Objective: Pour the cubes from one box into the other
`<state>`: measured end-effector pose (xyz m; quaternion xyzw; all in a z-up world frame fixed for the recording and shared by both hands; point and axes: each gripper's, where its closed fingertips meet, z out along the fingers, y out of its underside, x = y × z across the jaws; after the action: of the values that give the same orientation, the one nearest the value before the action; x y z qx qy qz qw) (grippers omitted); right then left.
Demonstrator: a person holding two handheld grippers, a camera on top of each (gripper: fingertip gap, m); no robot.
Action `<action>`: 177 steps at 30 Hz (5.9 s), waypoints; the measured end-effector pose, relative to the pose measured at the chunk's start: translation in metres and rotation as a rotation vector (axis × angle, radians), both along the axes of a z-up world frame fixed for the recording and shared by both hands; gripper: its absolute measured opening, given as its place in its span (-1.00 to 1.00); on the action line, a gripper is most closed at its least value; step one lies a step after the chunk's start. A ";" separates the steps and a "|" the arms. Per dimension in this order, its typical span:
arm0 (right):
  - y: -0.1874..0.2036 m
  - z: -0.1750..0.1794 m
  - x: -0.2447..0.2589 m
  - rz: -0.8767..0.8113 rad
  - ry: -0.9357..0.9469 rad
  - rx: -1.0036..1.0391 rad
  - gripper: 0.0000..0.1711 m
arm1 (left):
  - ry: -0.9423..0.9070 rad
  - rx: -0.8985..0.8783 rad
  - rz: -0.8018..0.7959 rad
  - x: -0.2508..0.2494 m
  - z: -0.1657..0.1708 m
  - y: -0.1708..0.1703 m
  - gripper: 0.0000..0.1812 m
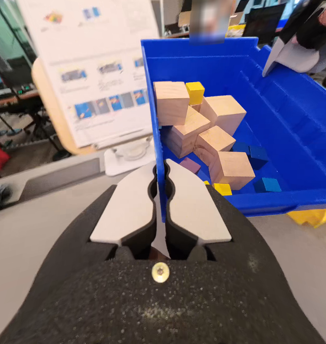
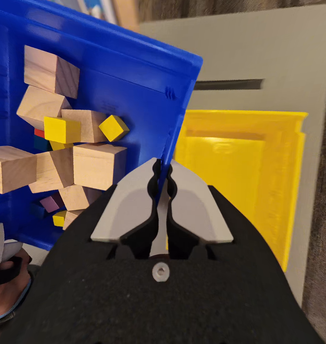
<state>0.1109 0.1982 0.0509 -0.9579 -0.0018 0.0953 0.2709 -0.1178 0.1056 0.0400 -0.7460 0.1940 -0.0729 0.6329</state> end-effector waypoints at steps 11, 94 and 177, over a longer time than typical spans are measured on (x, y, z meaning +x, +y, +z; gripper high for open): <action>0.027 -0.018 0.196 -0.255 0.195 0.280 -0.94 | 0.060 0.170 -0.187 0.180 -0.012 0.088 -0.97; 0.032 0.057 0.227 -0.204 0.436 1.146 -0.95 | 0.293 1.198 -0.085 0.218 0.006 0.097 -0.94; -0.003 0.087 0.227 0.099 0.556 1.257 -0.94 | 0.419 1.573 -0.007 0.206 0.026 0.072 -0.94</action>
<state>0.3382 0.1951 0.1380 -0.5575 -0.0311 0.3308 0.7608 0.0883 0.1778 0.0660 -0.0805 0.3051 0.2241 0.9221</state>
